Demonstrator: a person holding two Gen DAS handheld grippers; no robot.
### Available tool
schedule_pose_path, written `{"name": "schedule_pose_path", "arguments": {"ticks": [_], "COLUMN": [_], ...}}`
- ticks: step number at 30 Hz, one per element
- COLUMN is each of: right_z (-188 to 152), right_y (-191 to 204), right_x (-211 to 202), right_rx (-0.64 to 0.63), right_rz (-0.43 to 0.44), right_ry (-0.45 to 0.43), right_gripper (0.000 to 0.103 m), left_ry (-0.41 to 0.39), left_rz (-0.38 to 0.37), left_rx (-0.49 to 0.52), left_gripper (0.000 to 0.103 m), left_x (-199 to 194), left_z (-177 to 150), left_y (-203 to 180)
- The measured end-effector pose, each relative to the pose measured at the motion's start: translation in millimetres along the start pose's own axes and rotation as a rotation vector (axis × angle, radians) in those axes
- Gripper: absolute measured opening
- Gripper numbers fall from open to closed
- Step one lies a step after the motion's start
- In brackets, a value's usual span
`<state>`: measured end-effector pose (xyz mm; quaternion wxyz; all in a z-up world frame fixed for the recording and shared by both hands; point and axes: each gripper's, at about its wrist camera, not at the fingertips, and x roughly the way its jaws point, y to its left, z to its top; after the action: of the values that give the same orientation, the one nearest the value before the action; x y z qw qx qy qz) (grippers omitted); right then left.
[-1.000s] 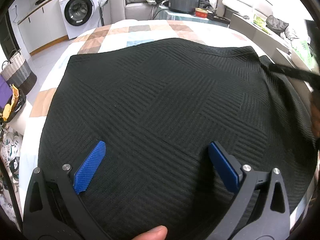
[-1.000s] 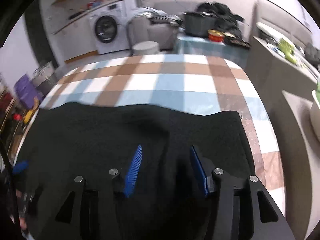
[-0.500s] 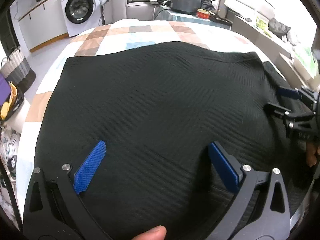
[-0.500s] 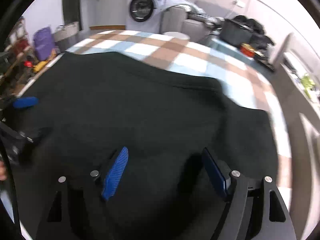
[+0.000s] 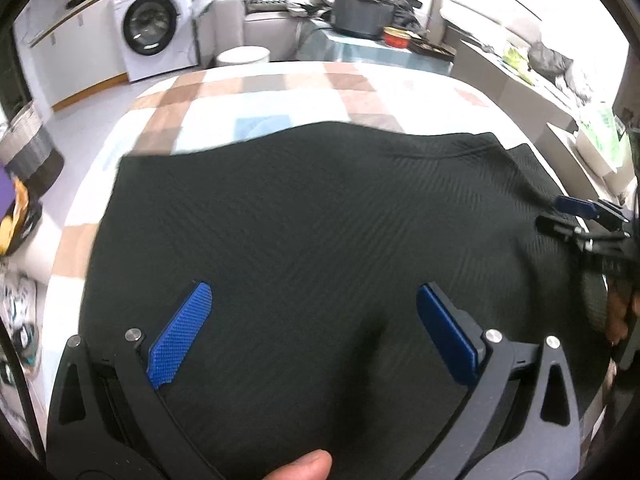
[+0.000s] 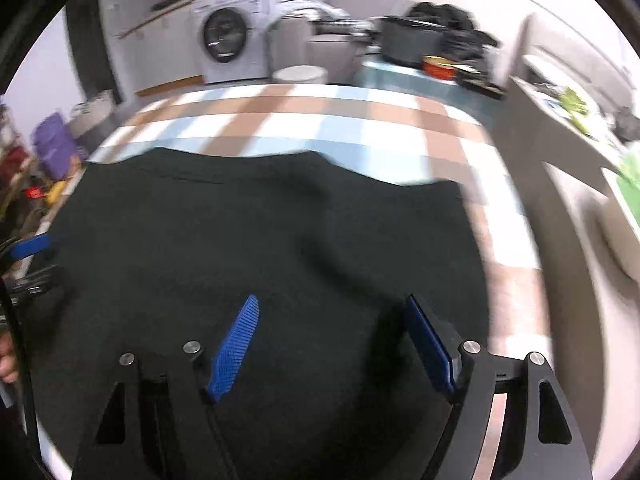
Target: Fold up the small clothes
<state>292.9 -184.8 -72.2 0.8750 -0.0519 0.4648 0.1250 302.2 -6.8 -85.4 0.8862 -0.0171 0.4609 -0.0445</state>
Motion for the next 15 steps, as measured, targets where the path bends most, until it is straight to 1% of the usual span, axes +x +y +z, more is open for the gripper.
{"name": "schedule_pose_path", "arguments": {"ticks": [1, 2, 4, 5, 7, 9, 10, 11, 12, 13, 14, 15], "right_z": [4.6, 9.2, 16.0, 18.6, 15.6, 13.0, 13.4, 11.7, 9.9, 8.4, 6.4, 4.0], "right_y": [8.2, 16.9, 30.6, 35.7, 38.8, 30.9, 22.2, 14.2, 8.8, 5.1, 1.8, -2.7], "right_x": [1.9, 5.8, 19.2, 27.3, 37.2, 37.8, 38.8, 36.4, 33.2, 32.8, 31.5, 28.0], "right_rx": [-0.012, -0.027, -0.053, -0.06, -0.085, -0.103, -0.093, -0.082, -0.09, -0.113, -0.13, -0.135], "right_rz": [0.024, 0.042, 0.076, 0.075, 0.049, 0.029, 0.033, 0.044, 0.026, -0.072, -0.138, -0.168], "right_ry": [0.002, 0.005, 0.027, 0.042, 0.061, 0.033, 0.032, 0.026, 0.016, 0.02, 0.015, 0.007], "right_gripper": [0.077, 0.077, 0.077, 0.077, 0.077, 0.077, 0.076, 0.075, 0.075, 0.077, 0.079, 0.079], "left_ry": [0.012, 0.041, 0.086, 0.091, 0.069, 0.063, 0.059, 0.051, 0.051, 0.05, 0.042, 0.036], "left_rz": [-0.007, -0.009, 0.012, 0.023, 0.02, 0.037, 0.014, -0.03, -0.045, -0.054, -0.041, 0.039], "left_rx": [0.014, 0.029, 0.038, 0.032, 0.013, -0.009, -0.021, -0.028, -0.028, -0.028, -0.029, -0.034], "left_gripper": [0.102, 0.102, 0.102, 0.102, 0.102, 0.102, 0.102, 0.102, 0.101, 0.101, 0.101, 0.102], "left_x": [8.6, 20.1, 37.5, 42.1, 42.9, 40.9, 38.9, 35.4, 33.4, 30.8, 28.1, 26.3], "left_z": [7.4, 13.5, 18.7, 18.7, 17.2, 15.7, 15.3, 14.8, 14.8, 14.9, 15.0, 14.9], "left_y": [-5.9, -10.2, -12.5, -10.4, 0.9, 16.7, 24.0, 30.0, 34.4, 38.4, 40.8, 45.2]}}
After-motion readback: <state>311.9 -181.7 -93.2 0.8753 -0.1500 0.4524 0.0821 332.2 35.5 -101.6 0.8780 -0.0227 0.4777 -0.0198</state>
